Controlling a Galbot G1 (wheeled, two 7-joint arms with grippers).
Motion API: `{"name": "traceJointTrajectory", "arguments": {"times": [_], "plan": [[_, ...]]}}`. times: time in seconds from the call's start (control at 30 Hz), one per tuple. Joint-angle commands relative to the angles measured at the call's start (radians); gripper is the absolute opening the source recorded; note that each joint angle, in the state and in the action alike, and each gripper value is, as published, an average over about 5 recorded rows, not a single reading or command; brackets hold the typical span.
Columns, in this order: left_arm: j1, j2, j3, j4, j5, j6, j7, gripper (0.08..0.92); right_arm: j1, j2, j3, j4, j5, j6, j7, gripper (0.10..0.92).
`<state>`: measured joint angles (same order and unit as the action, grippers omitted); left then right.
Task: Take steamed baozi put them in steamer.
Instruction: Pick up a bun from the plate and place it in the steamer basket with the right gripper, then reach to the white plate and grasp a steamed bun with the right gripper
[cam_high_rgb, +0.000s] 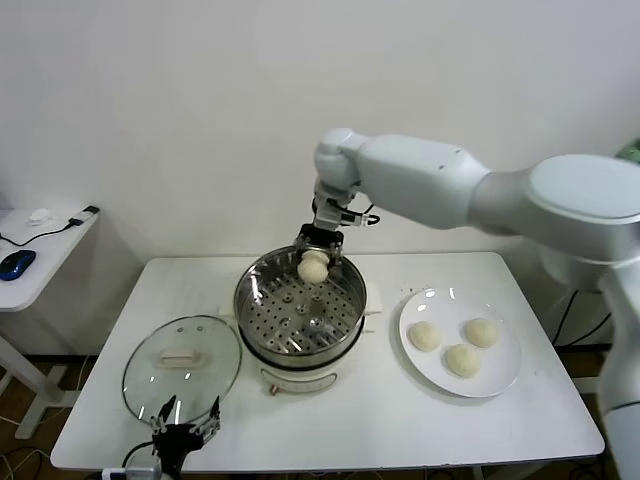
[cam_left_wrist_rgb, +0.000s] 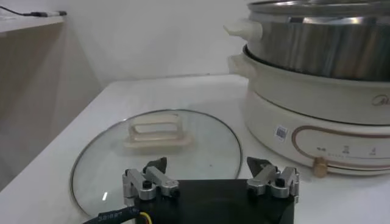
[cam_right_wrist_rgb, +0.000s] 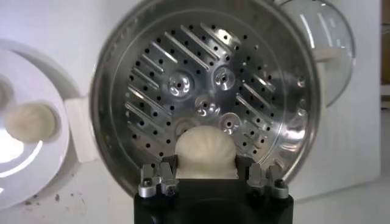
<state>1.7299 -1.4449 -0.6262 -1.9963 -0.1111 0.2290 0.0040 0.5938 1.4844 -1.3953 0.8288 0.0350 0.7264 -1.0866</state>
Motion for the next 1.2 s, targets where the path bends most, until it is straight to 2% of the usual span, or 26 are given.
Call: {"name": "traceJointTrajectory", "arguments": {"times": [0.03, 0.43, 0.53, 0.67, 0.83, 1.0, 1.1, 1.2], "plan": [[0.002, -0.002, 0.003, 0.001, 0.001, -0.001, -0.001, 0.823, -0.139, 0.131, 0.054, -0.228, -0.162, 0.146, 0.012, 0.636], [-0.002, -0.002, 0.014, 0.008, 0.001, -0.01, -0.005, 0.823, -0.175, 0.134, 0.081, -0.27, -0.242, 0.146, 0.105, 0.639], [-0.003, -0.005, 0.018, 0.007, 0.003, -0.012, -0.006, 0.823, -0.172, 0.133, 0.08, -0.266, -0.24, 0.146, 0.13, 0.677], [-0.003, -0.007, 0.022, 0.005, 0.008, -0.014, -0.009, 0.823, -0.15, 0.122, 0.079, -0.247, -0.191, 0.146, 0.146, 0.779], [-0.001, -0.009, 0.024, 0.003, 0.011, -0.015, -0.011, 0.823, -0.054, 0.06, 0.063, -0.159, -0.04, 0.146, 0.082, 0.82], [0.005, -0.012, 0.026, -0.002, 0.017, -0.016, -0.009, 0.823, 0.17, -0.076, -0.102, 0.008, 0.302, 0.133, -0.007, 0.823], [0.009, -0.014, 0.031, -0.005, 0.024, -0.02, -0.008, 0.823, 0.291, -0.192, -0.249, 0.114, 0.508, 0.071, -0.025, 0.823], [0.013, -0.015, 0.036, -0.008, 0.027, -0.023, -0.006, 0.823, 0.379, -0.345, -0.373, 0.205, 0.588, -0.034, -0.03, 0.823]]}}
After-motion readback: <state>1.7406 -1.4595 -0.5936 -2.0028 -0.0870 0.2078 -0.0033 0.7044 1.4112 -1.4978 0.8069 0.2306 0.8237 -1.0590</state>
